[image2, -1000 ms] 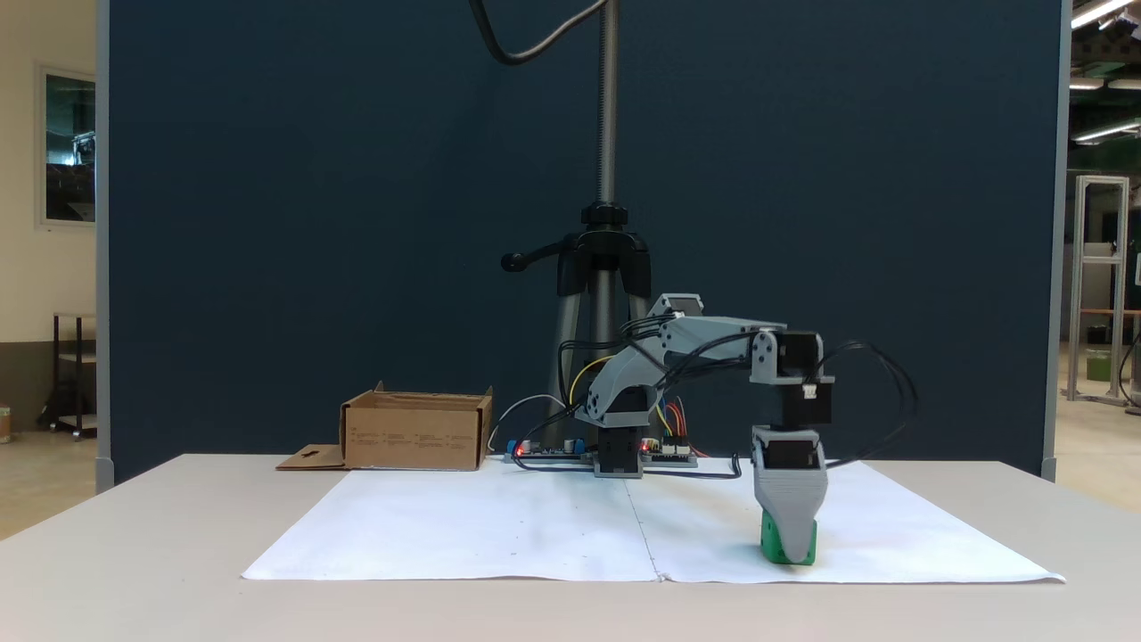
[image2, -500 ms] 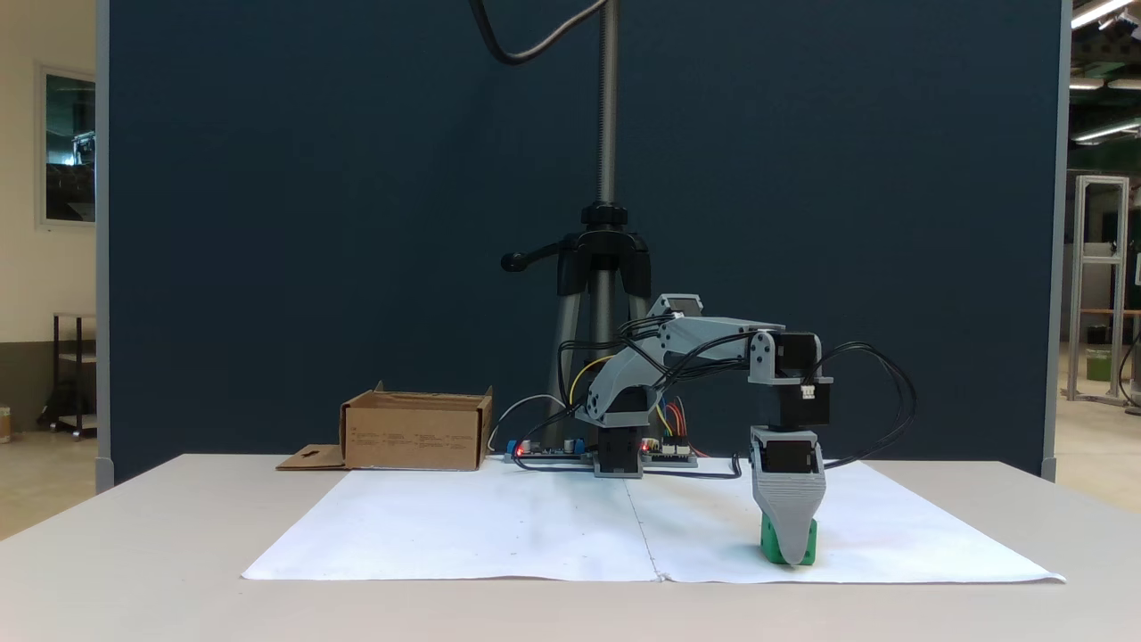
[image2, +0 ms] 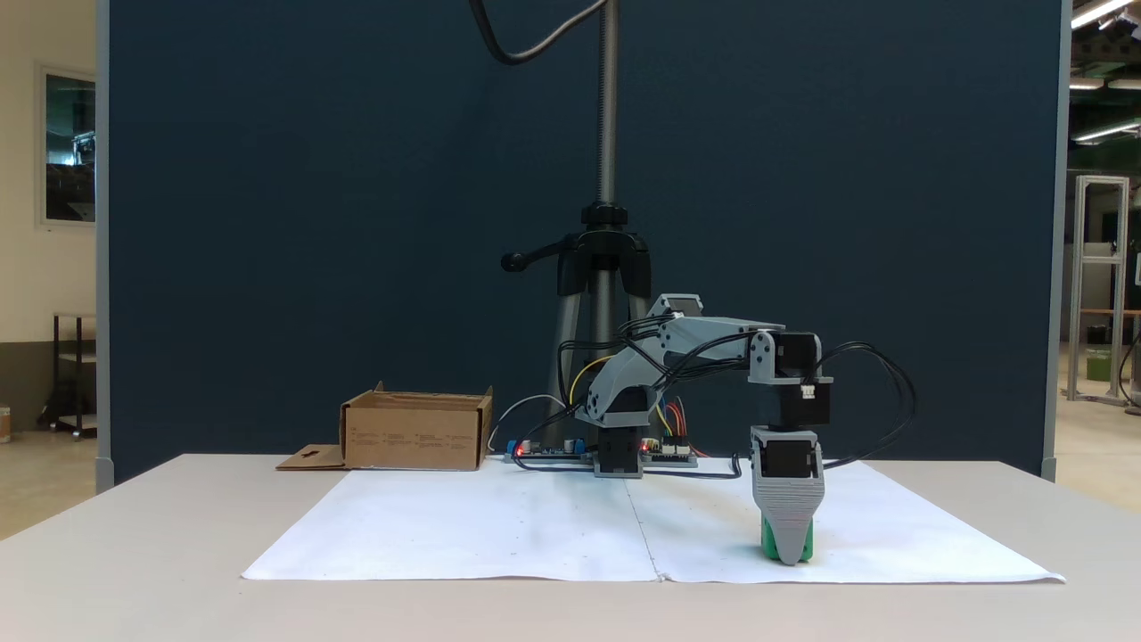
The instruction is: Grasp a green dice and put it in the bin.
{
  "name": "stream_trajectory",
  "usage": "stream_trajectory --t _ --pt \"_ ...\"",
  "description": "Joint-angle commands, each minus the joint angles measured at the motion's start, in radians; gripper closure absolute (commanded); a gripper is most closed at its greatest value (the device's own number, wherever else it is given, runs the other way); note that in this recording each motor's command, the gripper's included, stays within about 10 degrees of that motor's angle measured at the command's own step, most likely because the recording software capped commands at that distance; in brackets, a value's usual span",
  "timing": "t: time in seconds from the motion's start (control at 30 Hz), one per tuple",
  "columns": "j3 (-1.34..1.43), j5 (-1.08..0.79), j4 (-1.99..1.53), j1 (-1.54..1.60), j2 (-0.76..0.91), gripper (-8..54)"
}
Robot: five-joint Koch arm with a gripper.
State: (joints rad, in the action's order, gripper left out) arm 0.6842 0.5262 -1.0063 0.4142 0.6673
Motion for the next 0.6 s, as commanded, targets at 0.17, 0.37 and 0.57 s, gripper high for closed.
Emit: stream_trajectory --t 0.17,0.37,0.57 --pt "0.018 0.055 0.011 -0.086 0.178 33.6" --pt "0.158 0.038 0.011 -0.337 0.418 33.6" --pt "0.319 -0.143 0.017 -0.684 0.699 33.6"
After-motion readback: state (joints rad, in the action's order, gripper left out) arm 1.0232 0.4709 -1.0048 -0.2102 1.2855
